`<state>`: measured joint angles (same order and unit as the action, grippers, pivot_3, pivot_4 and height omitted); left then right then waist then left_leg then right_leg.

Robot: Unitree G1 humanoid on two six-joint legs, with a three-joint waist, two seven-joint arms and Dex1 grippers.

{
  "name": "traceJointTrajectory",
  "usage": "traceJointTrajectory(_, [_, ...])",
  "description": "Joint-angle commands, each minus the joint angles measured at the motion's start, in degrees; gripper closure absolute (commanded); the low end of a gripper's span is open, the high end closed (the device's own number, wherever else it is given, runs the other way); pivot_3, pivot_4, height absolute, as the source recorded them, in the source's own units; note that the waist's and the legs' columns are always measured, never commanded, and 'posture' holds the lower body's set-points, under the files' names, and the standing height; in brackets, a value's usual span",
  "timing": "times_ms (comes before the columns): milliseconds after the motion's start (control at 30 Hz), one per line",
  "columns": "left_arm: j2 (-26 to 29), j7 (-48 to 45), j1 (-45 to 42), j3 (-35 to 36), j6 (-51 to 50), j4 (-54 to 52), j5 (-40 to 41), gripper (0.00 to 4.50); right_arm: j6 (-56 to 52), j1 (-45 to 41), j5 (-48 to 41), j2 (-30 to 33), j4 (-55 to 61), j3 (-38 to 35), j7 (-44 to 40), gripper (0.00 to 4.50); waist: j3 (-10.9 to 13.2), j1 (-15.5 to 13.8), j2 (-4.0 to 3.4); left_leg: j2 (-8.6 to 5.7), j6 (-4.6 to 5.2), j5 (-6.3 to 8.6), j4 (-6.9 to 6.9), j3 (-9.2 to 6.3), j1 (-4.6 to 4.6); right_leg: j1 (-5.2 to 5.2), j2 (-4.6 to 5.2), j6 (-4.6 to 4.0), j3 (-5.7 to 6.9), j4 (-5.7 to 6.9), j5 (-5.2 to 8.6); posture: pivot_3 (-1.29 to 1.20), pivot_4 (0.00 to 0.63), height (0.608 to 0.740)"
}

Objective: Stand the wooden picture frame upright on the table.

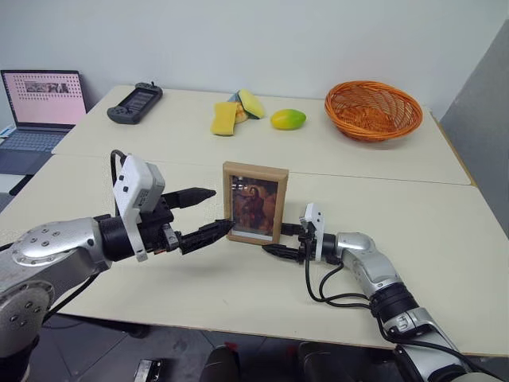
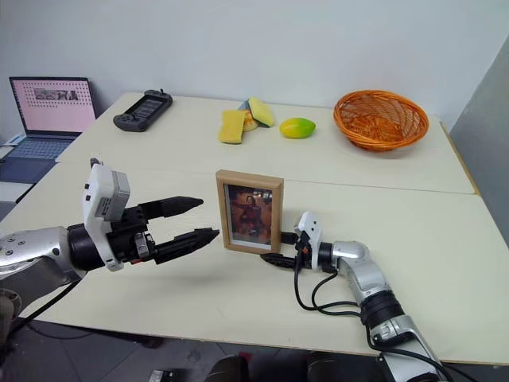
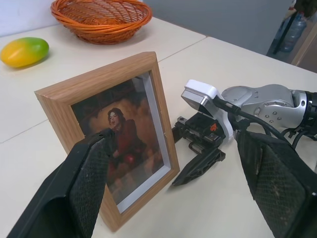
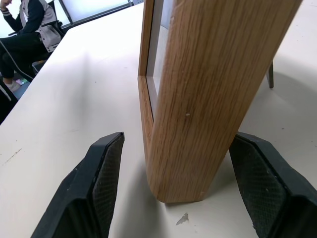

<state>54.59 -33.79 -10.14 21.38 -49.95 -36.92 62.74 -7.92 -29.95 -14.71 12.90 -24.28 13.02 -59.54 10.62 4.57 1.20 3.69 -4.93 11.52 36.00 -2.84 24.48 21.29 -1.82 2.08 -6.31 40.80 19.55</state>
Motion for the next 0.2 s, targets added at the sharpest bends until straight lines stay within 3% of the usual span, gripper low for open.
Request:
traceJointTrajectory(33, [-0.6,0.7,-1.6,0.3,0.4,0.2,1.2,0.34,-0.5,0.7,0.2,0.8,1.5,-1.2,0.6,1.06,0.0,0.0,0.0,0.0,0.0,0.0,0.0,0.0,0.0,0.0,0.0,0.0,0.0,0.0,0.0,0.0,0.15,0.74])
traceJointTrajectory(200, [-0.9,1.8,-2.4,-0.4,-0.2,0.5,1.4,0.34,-2.4,1.0,-0.9,1.3,3.0,-2.4,1.0,1.06,0.0,0.0,0.0,0.0,0.0,0.0,0.0,0.0,0.01,0.0,0.0,0.0,0.0,-0.01,0.0,0.0,0.15,0.74])
